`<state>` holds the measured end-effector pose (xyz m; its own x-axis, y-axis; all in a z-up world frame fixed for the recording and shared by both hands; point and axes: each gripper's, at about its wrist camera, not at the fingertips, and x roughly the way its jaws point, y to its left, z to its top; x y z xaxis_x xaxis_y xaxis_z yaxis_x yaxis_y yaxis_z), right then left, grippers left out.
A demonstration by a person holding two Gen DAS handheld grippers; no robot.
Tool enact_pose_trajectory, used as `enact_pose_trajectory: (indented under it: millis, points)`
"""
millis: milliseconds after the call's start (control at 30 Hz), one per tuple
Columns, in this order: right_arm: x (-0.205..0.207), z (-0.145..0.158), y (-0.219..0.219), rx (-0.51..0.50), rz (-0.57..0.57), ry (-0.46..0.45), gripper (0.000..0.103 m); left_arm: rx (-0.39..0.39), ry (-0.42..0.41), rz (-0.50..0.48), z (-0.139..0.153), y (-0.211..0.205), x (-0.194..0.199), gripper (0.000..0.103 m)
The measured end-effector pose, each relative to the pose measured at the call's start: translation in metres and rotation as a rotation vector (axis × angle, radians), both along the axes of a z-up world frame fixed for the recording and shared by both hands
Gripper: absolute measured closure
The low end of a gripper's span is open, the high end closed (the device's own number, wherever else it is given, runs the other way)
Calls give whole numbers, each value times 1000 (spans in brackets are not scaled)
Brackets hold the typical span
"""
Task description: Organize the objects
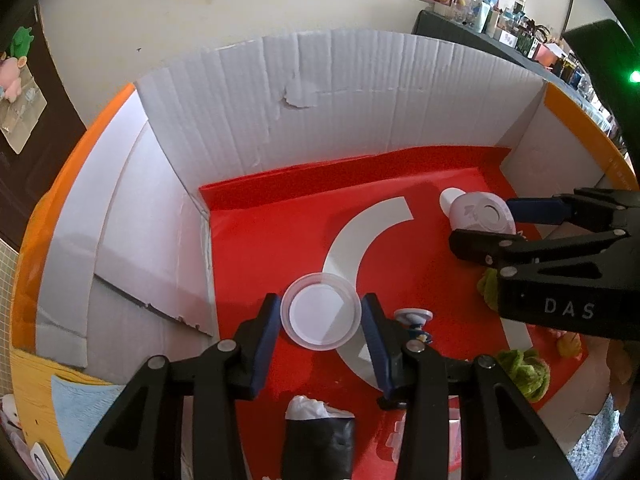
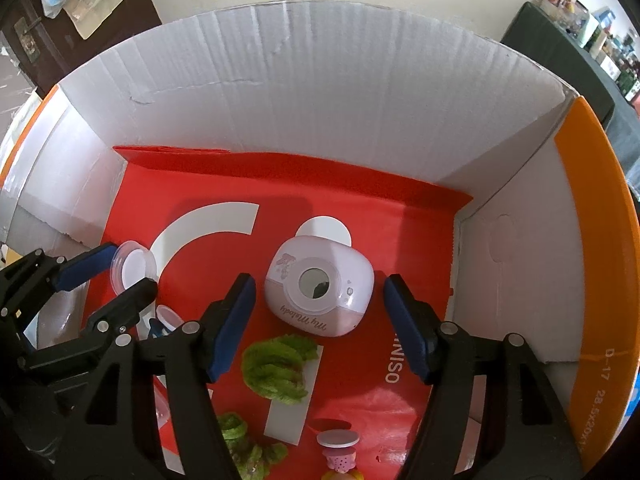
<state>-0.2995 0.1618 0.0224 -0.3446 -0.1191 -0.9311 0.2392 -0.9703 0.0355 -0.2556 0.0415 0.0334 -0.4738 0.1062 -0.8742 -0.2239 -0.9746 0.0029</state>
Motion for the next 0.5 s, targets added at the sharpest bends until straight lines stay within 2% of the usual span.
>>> enact_pose_trajectory:
  millis: [233, 500]
  points:
    - [6, 5, -3, -12, -2, 13, 37, 42, 24, -8, 10, 3, 5, 48]
    - [11, 19, -8, -27, 6, 48, 35, 58, 60, -5, 20, 2, 8, 46]
